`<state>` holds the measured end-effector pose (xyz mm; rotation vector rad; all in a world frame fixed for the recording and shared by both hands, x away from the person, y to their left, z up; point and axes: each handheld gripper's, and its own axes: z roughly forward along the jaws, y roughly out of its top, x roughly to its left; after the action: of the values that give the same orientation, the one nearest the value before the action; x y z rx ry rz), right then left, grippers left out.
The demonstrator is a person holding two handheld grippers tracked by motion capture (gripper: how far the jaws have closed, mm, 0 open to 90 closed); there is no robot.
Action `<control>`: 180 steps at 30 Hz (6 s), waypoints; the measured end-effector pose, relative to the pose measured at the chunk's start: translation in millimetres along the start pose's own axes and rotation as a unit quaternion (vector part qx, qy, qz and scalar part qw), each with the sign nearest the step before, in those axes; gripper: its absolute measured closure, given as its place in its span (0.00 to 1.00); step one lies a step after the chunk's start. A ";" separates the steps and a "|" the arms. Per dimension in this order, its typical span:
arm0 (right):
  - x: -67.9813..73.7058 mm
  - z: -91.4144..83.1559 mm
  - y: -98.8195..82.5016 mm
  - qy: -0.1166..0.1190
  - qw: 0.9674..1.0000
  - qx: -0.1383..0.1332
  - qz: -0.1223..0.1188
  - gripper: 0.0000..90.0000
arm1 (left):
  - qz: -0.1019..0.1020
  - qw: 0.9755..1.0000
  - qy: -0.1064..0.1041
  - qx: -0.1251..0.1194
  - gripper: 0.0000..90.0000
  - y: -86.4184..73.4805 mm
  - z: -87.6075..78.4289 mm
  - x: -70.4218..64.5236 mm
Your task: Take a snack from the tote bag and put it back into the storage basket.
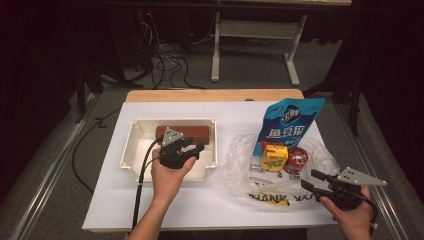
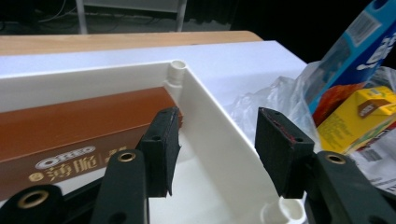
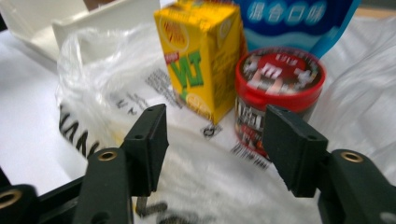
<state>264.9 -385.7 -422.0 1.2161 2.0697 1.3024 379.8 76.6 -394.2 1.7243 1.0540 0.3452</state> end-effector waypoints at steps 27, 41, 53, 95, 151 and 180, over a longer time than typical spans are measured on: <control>-38.0 25.9 84.7 -0.017 1.000 -0.006 -0.008 0.46 | 0.011 0.999 -0.030 -0.006 0.34 -14.2 -37.2 15.8; -54.7 46.8 99.7 -0.020 1.000 0.008 0.000 0.34 | 0.009 0.999 -0.043 0.011 0.02 -18.1 -40.9 21.7; -72.9 56.8 115.2 -0.028 1.000 -0.003 0.006 0.32 | 0.010 0.998 -0.053 0.011 0.02 -18.1 -41.0 22.4; -56.8 82.0 125.5 0.060 0.994 0.010 -0.092 1.00 | 0.016 0.998 -0.065 0.018 0.10 -19.3 -40.3 21.2; 32.0 70.9 208.0 0.100 0.990 -0.070 -0.068 1.00 | 0.047 0.995 -0.072 -0.041 0.22 12.0 -49.4 4.8; 75.4 90.0 215.1 0.146 0.984 -0.075 -0.073 1.00 | 0.073 0.992 -0.071 -0.072 0.34 63.7 -43.9 -23.3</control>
<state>386.5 -236.6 -270.1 0.8320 2.1627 1.6100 368.1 80.7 -314.4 1.6728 0.7832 0.3751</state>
